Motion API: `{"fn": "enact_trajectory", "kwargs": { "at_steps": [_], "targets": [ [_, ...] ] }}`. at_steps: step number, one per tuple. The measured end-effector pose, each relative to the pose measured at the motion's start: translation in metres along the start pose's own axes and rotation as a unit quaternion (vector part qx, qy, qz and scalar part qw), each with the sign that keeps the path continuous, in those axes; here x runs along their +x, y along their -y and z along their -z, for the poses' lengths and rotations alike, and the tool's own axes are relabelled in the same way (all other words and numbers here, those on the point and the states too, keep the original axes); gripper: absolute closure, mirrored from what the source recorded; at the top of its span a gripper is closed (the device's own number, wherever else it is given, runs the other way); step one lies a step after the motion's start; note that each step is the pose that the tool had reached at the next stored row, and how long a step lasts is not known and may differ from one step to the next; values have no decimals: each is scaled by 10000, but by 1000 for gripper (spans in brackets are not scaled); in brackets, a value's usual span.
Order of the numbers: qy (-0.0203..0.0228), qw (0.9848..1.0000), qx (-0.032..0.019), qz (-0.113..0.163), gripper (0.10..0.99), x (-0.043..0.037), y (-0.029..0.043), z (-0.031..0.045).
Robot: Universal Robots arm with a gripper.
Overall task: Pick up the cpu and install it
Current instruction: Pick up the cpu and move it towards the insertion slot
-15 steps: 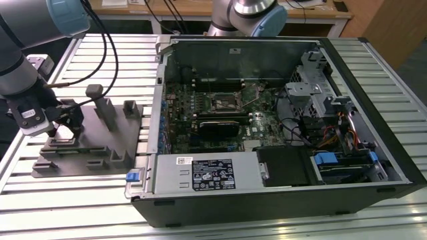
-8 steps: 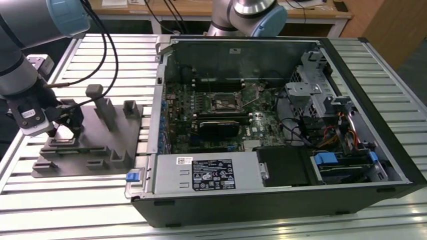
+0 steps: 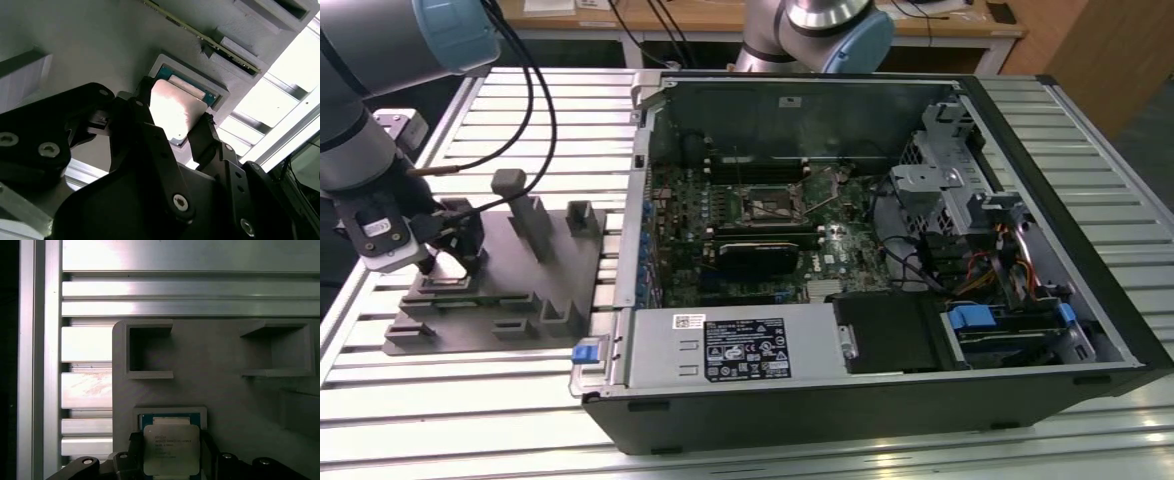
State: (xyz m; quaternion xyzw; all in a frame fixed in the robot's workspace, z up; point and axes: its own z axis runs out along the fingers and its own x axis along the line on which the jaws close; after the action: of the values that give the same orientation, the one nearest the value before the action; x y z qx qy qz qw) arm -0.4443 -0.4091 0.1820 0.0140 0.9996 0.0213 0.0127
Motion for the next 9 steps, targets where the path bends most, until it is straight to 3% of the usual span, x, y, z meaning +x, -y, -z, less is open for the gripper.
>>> {"fn": "enact_trajectory", "kwargs": {
  "at_steps": [9],
  "targets": [
    [0,10000,0,0,545,-1,-2,40]
  ]
}}
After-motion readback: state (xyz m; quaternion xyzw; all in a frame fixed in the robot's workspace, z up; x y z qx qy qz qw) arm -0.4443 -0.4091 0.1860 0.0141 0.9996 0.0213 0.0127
